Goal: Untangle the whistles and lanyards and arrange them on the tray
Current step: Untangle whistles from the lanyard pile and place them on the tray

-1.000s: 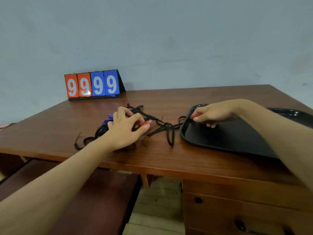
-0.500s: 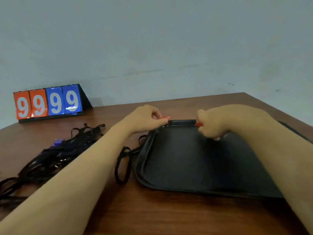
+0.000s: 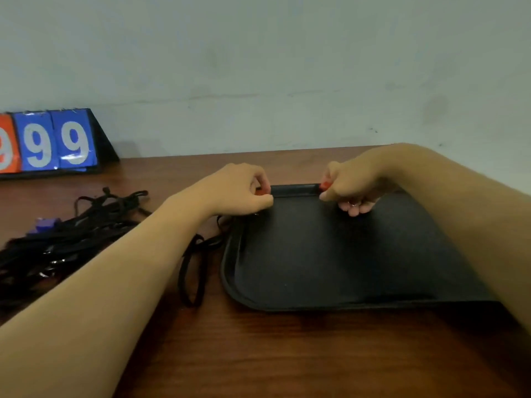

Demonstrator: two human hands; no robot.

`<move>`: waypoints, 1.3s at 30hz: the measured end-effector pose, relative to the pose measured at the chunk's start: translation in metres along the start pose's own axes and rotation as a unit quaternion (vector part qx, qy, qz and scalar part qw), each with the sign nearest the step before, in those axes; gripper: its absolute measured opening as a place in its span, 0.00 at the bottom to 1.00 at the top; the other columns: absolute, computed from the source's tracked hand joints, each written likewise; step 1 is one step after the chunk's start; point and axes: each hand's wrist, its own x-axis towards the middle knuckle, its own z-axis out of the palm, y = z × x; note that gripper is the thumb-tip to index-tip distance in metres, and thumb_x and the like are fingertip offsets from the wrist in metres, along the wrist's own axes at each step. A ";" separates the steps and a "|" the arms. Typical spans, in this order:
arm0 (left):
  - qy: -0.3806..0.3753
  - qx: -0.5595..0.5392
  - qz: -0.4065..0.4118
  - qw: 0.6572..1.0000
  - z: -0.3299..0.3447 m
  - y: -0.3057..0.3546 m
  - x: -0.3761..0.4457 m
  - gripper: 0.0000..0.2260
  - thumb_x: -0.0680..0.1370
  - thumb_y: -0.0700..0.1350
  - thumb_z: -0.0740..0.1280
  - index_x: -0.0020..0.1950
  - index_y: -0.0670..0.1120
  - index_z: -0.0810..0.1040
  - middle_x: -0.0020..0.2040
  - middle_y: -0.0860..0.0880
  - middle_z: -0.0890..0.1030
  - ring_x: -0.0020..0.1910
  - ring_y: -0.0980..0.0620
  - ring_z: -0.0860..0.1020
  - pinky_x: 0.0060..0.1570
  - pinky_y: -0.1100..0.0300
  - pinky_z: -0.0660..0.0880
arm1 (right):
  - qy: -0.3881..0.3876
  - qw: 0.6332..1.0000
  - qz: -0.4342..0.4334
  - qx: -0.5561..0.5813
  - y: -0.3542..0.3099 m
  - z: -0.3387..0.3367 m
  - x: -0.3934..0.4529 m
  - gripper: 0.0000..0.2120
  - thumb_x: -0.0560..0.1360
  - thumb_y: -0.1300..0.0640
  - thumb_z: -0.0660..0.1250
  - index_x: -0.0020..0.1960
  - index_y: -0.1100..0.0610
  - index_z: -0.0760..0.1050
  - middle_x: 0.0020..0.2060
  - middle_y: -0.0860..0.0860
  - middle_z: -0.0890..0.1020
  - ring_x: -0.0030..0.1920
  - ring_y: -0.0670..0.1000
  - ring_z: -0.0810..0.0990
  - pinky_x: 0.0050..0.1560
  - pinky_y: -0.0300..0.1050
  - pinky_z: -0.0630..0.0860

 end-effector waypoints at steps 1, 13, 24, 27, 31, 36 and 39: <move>-0.003 0.006 0.000 1.000 0.002 -0.001 0.002 0.07 0.77 0.55 0.68 0.52 0.54 0.78 0.38 0.59 0.75 0.39 0.58 0.75 0.38 0.62 0.68 | 0.003 1.000 -0.002 -0.003 0.001 0.001 0.000 0.17 0.84 0.56 0.59 0.70 0.61 0.61 0.35 0.55 0.75 0.31 0.49 0.75 0.32 0.42 0.71; -0.036 0.038 -0.012 0.999 -0.006 0.000 0.004 0.16 0.78 0.63 0.65 0.56 0.53 0.78 0.43 0.59 0.78 0.46 0.55 0.78 0.51 0.55 0.73 | 0.083 0.990 -0.106 -0.042 -0.014 0.022 0.006 0.12 0.83 0.47 0.54 0.62 0.52 0.63 0.43 0.55 0.80 0.38 0.53 0.78 0.39 0.45 0.75; -0.009 -0.003 -0.002 1.000 -0.003 -0.007 -0.001 0.17 0.77 0.61 0.68 0.61 0.53 0.79 0.43 0.54 0.83 0.42 0.60 0.79 0.43 0.62 0.71 | 0.111 0.978 -0.158 0.076 -0.011 0.024 0.003 0.15 0.84 0.48 0.59 0.65 0.51 0.56 0.44 0.51 0.83 0.37 0.49 0.78 0.38 0.43 0.76; 0.028 0.004 -0.001 1.000 0.002 -0.008 0.001 0.17 0.78 0.60 0.68 0.63 0.53 0.79 0.41 0.53 0.81 0.43 0.60 0.78 0.42 0.63 0.70 | 0.143 0.974 -0.176 0.027 -0.009 0.024 0.000 0.16 0.83 0.46 0.60 0.63 0.51 0.58 0.41 0.45 0.81 0.39 0.42 0.76 0.37 0.38 0.67; 0.050 0.006 -0.006 0.999 0.006 -0.009 0.001 0.17 0.78 0.59 0.68 0.63 0.52 0.79 0.41 0.56 0.77 0.41 0.62 0.75 0.39 0.67 0.66 | 0.120 0.973 -0.178 0.088 -0.010 0.024 0.004 0.16 0.84 0.49 0.60 0.67 0.52 0.59 0.45 0.51 0.83 0.40 0.48 0.80 0.39 0.41 0.76; 0.049 0.000 -0.013 0.999 0.008 -0.007 0.001 0.20 0.79 0.59 0.67 0.67 0.52 0.76 0.43 0.57 0.76 0.43 0.60 0.75 0.40 0.67 0.66 | 0.097 0.963 -0.146 0.203 -0.015 0.025 0.007 0.20 0.84 0.55 0.61 0.70 0.53 0.55 0.48 0.56 0.83 0.42 0.49 0.80 0.39 0.42 0.80; 0.055 -0.020 -0.020 0.998 0.007 -0.008 0.001 0.25 0.79 0.60 0.65 0.73 0.53 0.69 0.44 0.56 0.77 0.42 0.61 0.74 0.41 0.65 0.68 | 0.087 0.969 -0.135 0.186 -0.016 0.027 0.009 0.22 0.83 0.53 0.63 0.70 0.59 0.56 0.49 0.56 0.85 0.47 0.51 0.84 0.46 0.46 0.83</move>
